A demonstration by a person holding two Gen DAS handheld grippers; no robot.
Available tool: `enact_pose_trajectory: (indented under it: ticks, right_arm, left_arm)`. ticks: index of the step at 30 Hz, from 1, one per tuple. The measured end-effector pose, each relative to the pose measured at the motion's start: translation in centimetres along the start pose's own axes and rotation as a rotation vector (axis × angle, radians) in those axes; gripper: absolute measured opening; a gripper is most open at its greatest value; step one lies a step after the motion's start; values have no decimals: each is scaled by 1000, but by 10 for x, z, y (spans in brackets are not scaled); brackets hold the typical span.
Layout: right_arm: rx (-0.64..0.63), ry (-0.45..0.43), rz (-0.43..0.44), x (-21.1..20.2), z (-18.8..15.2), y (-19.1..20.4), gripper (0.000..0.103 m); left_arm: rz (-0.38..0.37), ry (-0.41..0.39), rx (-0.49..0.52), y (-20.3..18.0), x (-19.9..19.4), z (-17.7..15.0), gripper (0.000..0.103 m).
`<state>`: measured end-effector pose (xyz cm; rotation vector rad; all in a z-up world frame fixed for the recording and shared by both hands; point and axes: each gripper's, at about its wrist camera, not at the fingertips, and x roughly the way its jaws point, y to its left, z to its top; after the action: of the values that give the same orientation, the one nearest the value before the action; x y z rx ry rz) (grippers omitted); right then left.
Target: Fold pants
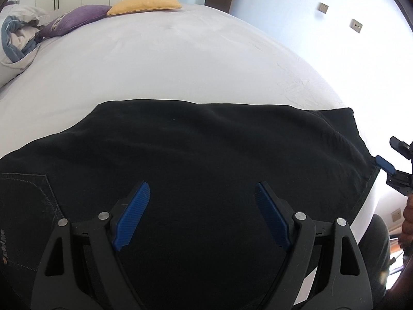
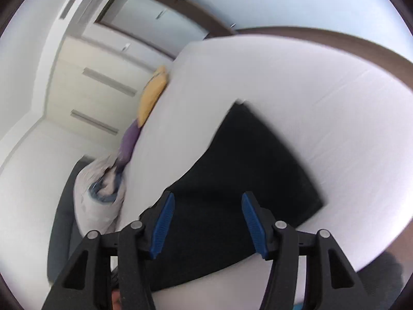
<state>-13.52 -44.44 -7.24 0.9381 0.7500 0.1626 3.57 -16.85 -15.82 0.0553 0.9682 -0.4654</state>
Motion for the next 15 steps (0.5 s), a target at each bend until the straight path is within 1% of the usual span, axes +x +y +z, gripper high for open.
enact_pose_trajectory:
  ticks: [1, 2, 3, 4, 5, 6, 8, 9, 10, 11, 12, 13, 14, 15]
  right_arm:
    - [-15, 42, 5, 15, -7, 1, 59]
    - [-12, 72, -19, 28, -13, -4, 59]
    - [16, 83, -54, 36, -15, -14, 57]
    - [65, 66, -78, 33, -15, -31, 48]
    - [127, 40, -79, 25, -13, -48, 23]
    - [172, 4, -100, 11, -8, -62, 16]
    - [221, -109, -144, -26, -4, -77, 16]
    - [239, -154, -133, -46, 7, -87, 18]
    - [257, -186, -126, -61, 9, -92, 26]
    - [273, -215, -159, -73, 7, -92, 57]
    - [286, -246, -187, -79, 0, -88, 74]
    - [298, -263, -172, -82, -5, -87, 74]
    - [322, -263, -137, -85, -7, -92, 74]
    - [353, -250, -109, -79, -11, -93, 74]
  left_arm:
    - [1, 12, 13, -5, 5, 1, 83]
    - [10, 26, 27, -10, 11, 1, 83]
    - [22, 42, 37, -13, 17, 1, 83]
    - [31, 58, 42, -14, 21, 0, 83]
    - [38, 69, 43, -14, 23, -2, 83]
    - [49, 76, 42, -12, 27, -1, 83]
    - [55, 83, 33, -8, 27, -2, 83]
    - [56, 86, 14, -5, 26, -2, 83]
    - [51, 90, -8, -3, 26, -1, 83]
    - [42, 94, -36, 1, 25, 0, 83]
    - [31, 94, -70, 3, 23, 2, 83]
    - [20, 91, -99, 5, 21, 3, 83]
    - [4, 88, -131, 7, 20, 4, 83]
    - [-10, 88, -155, 7, 19, 5, 83]
